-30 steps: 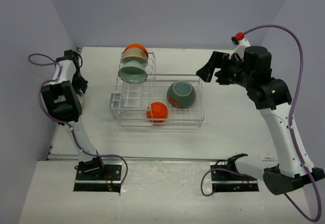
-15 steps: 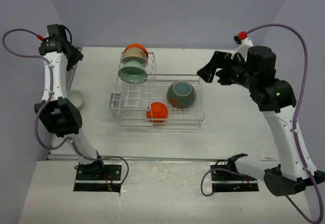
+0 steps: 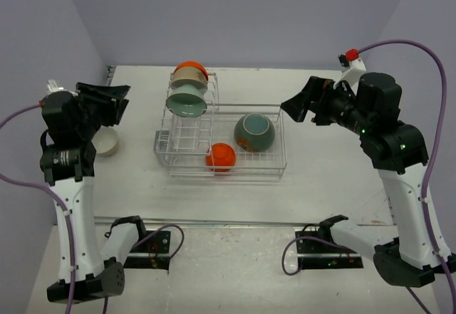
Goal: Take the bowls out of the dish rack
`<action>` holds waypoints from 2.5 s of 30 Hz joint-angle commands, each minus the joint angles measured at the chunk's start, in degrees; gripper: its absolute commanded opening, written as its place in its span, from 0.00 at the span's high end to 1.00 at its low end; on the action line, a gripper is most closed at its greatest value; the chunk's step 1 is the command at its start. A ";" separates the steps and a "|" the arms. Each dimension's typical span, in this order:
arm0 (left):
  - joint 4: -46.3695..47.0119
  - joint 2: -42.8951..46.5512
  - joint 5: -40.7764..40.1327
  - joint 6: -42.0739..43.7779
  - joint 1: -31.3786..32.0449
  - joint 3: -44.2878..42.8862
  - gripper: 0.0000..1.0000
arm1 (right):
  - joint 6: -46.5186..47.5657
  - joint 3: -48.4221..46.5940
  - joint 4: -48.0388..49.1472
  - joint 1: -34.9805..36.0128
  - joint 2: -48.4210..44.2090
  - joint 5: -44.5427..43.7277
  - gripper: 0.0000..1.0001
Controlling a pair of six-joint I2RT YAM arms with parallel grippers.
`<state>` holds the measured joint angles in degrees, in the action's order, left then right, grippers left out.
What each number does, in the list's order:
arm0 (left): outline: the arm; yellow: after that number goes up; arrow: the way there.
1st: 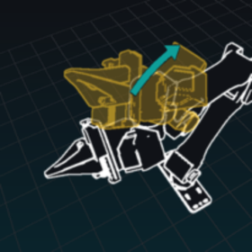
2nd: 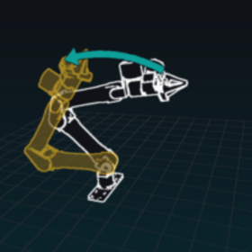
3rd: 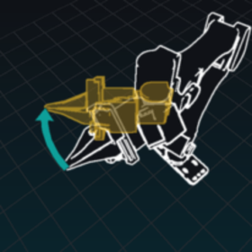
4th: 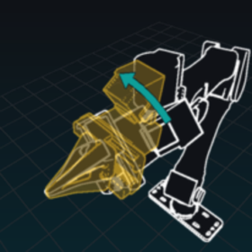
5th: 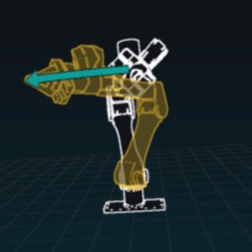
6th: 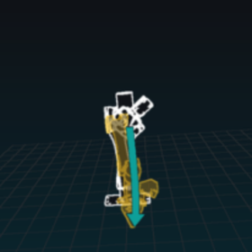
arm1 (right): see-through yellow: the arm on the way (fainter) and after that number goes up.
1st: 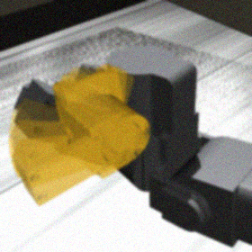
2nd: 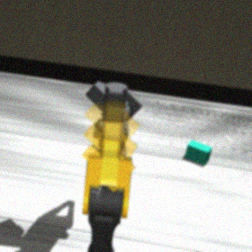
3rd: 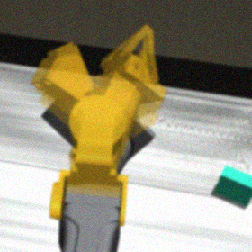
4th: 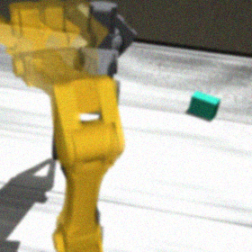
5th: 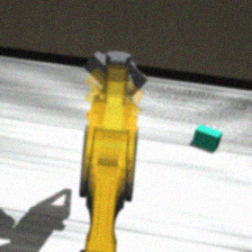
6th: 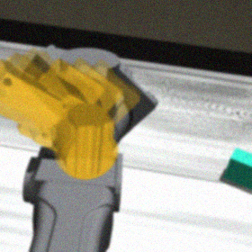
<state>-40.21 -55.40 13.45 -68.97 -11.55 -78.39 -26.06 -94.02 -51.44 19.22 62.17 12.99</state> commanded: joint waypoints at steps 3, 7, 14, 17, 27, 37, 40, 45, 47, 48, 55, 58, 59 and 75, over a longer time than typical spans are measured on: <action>7.68 6.26 8.96 -20.75 4.76 11.85 0.49 | -1.18 1.29 1.69 0.55 -2.05 0.10 0.01; 8.04 6.62 7.13 -26.82 10.56 13.79 0.48 | -1.88 3.31 2.74 0.55 -3.28 -0.25 0.01; 9.70 1.17 -1.73 -32.27 22.78 8.79 0.48 | -1.97 2.79 2.75 0.64 -3.90 -1.13 0.01; 11.11 -0.94 -5.79 -33.86 28.50 7.38 0.47 | -1.80 2.70 2.57 0.64 -4.25 -1.57 0.01; 15.68 -3.58 -10.64 -34.57 31.41 8.87 0.47 | -0.48 1.82 2.40 0.64 -4.78 -2.45 0.01; 16.21 -7.09 -13.10 -32.73 31.59 7.20 0.46 | 0.14 2.26 3.63 0.64 -4.52 -1.57 0.01; 16.21 -8.32 -16.00 -31.58 31.77 6.23 0.47 | 0.49 2.26 3.98 0.64 -4.34 -1.57 0.01; 17.26 -9.73 -18.81 -30.00 32.20 5.62 0.51 | 1.54 2.61 4.16 0.64 -3.99 -1.57 0.01; 17.44 -10.08 -19.78 -29.64 32.64 5.44 0.55 | 1.80 2.70 4.24 0.64 -4.08 -1.66 0.01; 17.44 -10.52 -20.22 -29.47 32.73 5.35 0.57 | 2.07 2.79 4.33 0.64 -4.08 -1.66 0.01; 17.79 -12.81 -21.27 -29.03 34.57 4.56 0.66 | 3.04 2.87 4.86 0.64 -4.34 -2.09 0.01; 17.71 -13.42 -21.63 -28.68 35.10 4.39 0.72 | 3.39 2.96 5.03 0.55 -4.78 -2.71 0.01; 17.79 -13.25 -21.89 -28.68 35.19 4.47 0.74 | 3.56 2.88 5.21 0.64 -4.95 -2.97 0.01; 18.58 -11.23 -22.42 -28.33 35.90 4.91 1.00 | 3.65 2.96 5.74 0.55 -4.69 -2.01 0.01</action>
<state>-24.73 -68.90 -7.90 -98.37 23.83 -71.57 -23.07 -90.63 -47.97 19.59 57.34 11.18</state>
